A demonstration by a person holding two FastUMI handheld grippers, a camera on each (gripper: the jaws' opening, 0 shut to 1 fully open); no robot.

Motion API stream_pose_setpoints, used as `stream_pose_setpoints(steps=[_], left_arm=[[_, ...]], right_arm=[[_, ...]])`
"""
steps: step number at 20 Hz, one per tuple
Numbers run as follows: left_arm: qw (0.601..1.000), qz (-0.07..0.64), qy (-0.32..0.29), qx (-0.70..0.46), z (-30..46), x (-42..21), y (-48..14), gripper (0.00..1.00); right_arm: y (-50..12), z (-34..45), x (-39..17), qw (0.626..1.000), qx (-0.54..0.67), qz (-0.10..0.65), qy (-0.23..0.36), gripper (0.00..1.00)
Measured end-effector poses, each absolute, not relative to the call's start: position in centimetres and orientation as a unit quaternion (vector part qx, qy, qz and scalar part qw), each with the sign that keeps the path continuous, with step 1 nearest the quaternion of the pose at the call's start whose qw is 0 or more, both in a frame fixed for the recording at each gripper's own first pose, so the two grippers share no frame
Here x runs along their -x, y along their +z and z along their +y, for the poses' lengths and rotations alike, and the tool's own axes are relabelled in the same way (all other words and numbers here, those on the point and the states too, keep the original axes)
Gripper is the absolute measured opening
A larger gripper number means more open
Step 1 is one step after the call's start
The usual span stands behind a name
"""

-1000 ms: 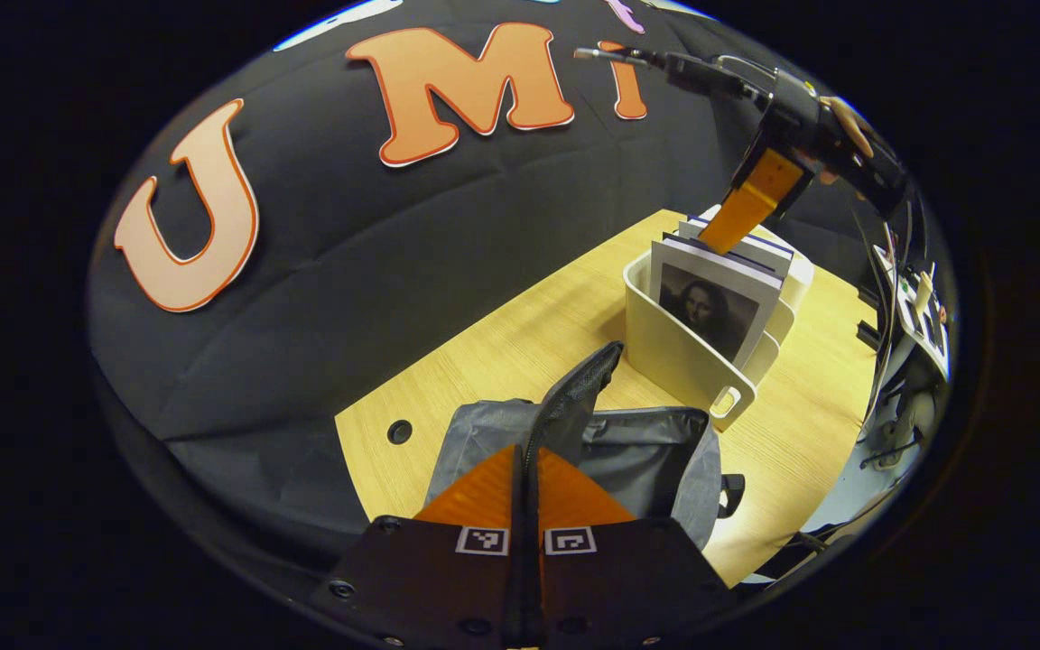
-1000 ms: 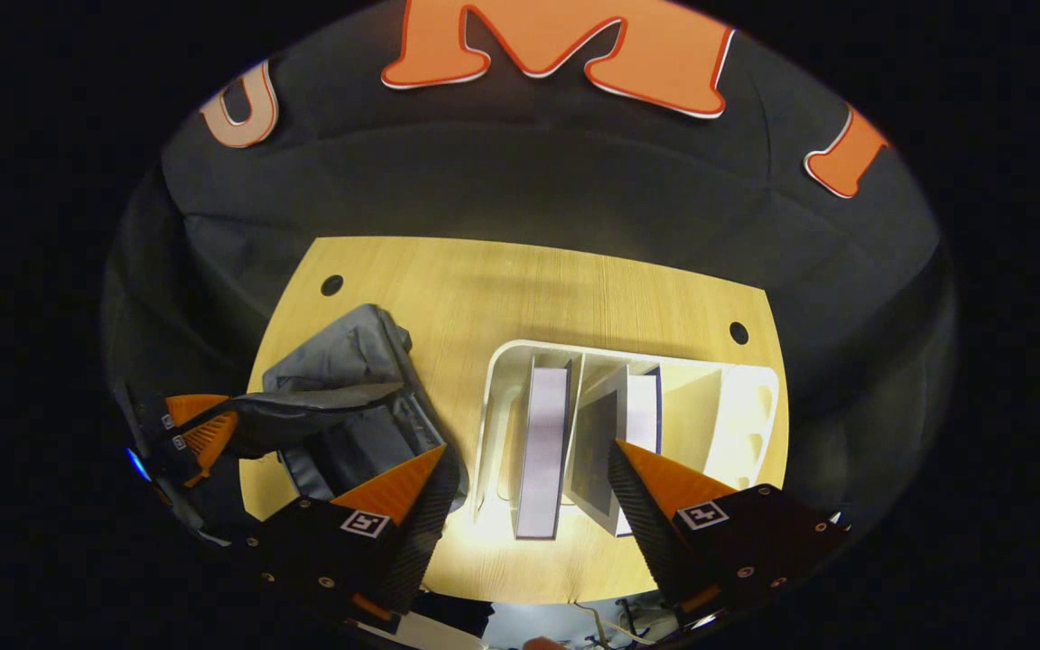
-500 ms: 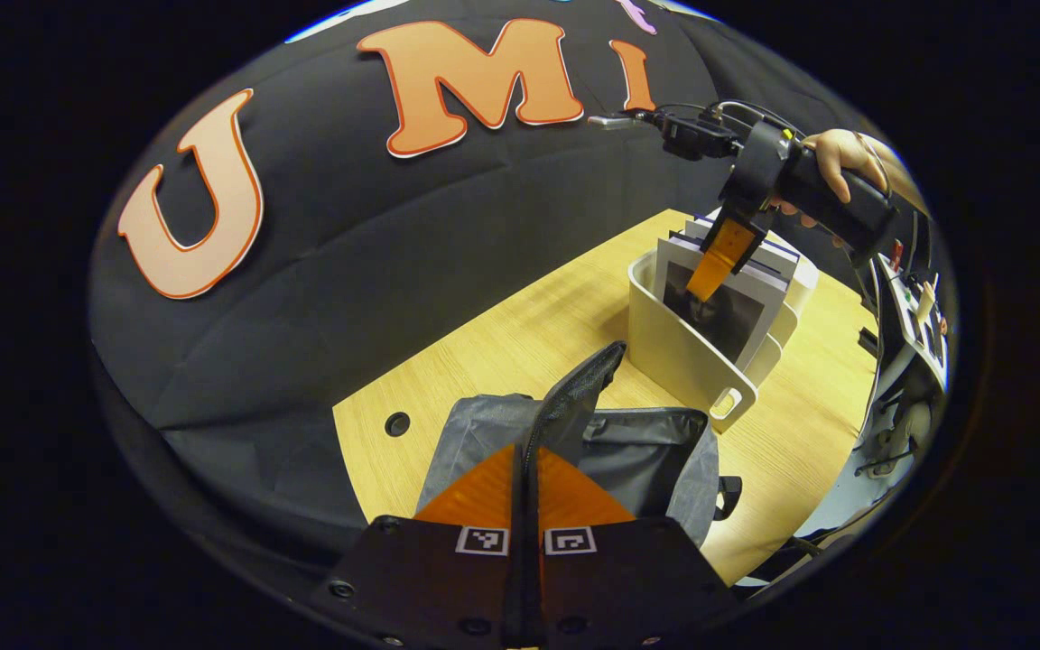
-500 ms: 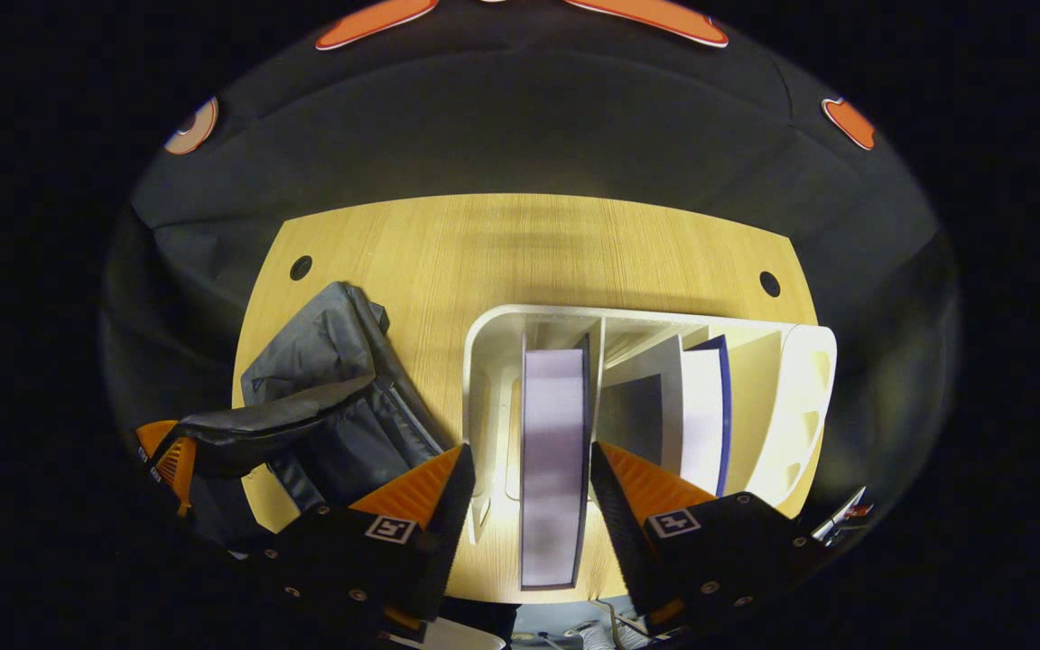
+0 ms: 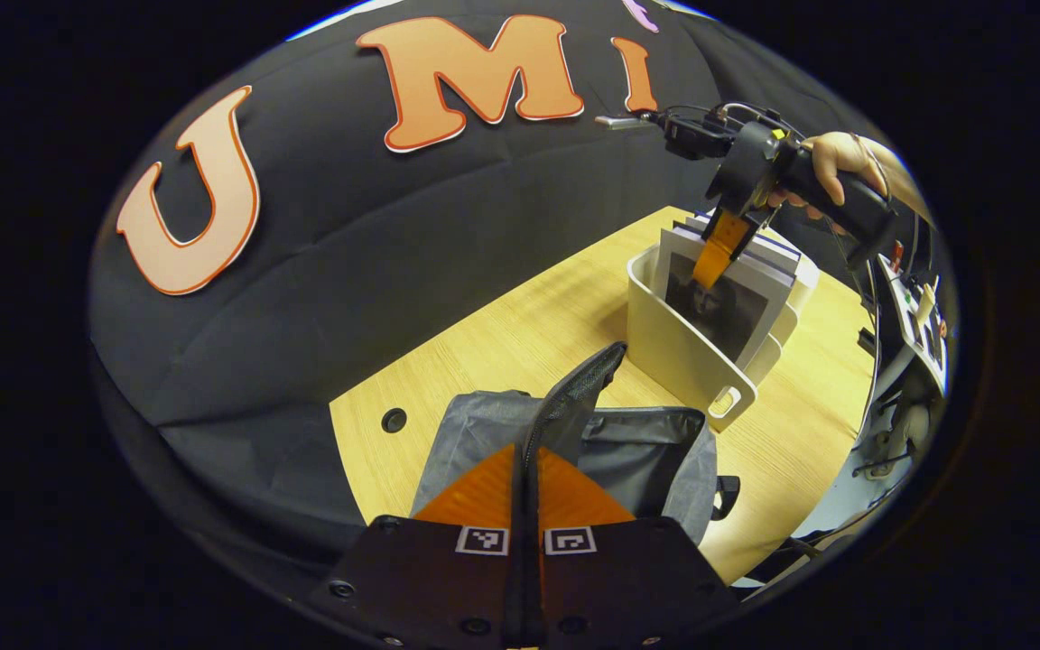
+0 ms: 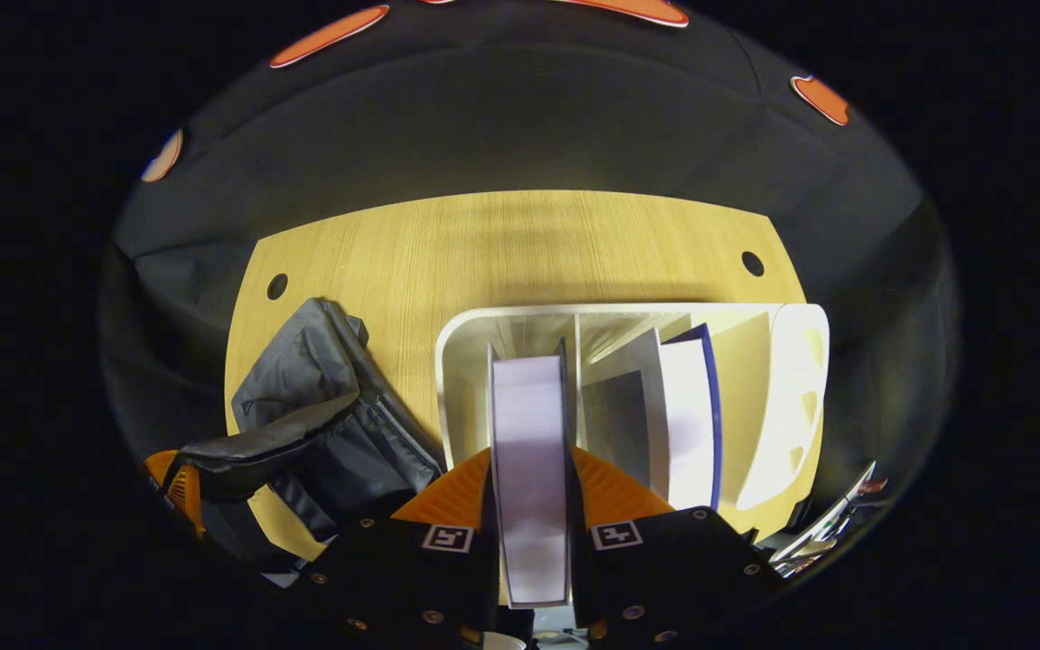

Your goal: Open the schoolbag, grab two books from the bookshelf and put them into the schoolbag.

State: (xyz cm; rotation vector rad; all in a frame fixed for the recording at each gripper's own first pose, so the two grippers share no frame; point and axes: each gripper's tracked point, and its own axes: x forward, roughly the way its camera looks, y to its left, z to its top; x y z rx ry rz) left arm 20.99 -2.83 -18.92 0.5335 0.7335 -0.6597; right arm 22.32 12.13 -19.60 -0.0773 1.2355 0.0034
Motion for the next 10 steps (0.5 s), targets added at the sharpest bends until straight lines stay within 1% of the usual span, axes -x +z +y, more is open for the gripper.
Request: stream_pose_setpoints(steps=[2, 3, 4, 8, 9, 10], left_arm=[[0.847, 0.349, -0.312, -0.253, -2.7, -21.1, -19.0, 0.01], [0.847, 0.349, -0.311, -0.255, -2.5, -21.2, -19.0, 0.00], [0.847, 0.348, -0.310, -0.256, -2.5, -21.2, -19.0, 0.00], [0.849, 0.344, -0.309, -0.255, -2.4, -21.1, -18.7, 0.01], [0.850, 0.340, -0.309, -0.256, -2.5, -21.1, -18.5, 0.00], [0.852, 0.336, -0.308, -0.258, -2.6, -21.0, -18.2, 0.00]], right_arm=[[-17.7, 12.4, -22.1, 0.821, 0.033, 0.570, 0.002, 0.32], [-16.7, 12.4, -21.9, 0.824, 0.033, 0.565, 0.000, 0.41], [-15.6, 12.3, -21.8, 0.828, 0.034, 0.559, -0.003, 0.32], [-10.5, 12.7, -21.3, 0.848, 0.031, 0.529, -0.011, 0.31], [-9.1, 12.8, -21.0, 0.853, 0.029, 0.521, -0.012, 0.22], [-7.7, 12.9, -20.7, 0.858, 0.026, 0.512, -0.013, 0.31]])
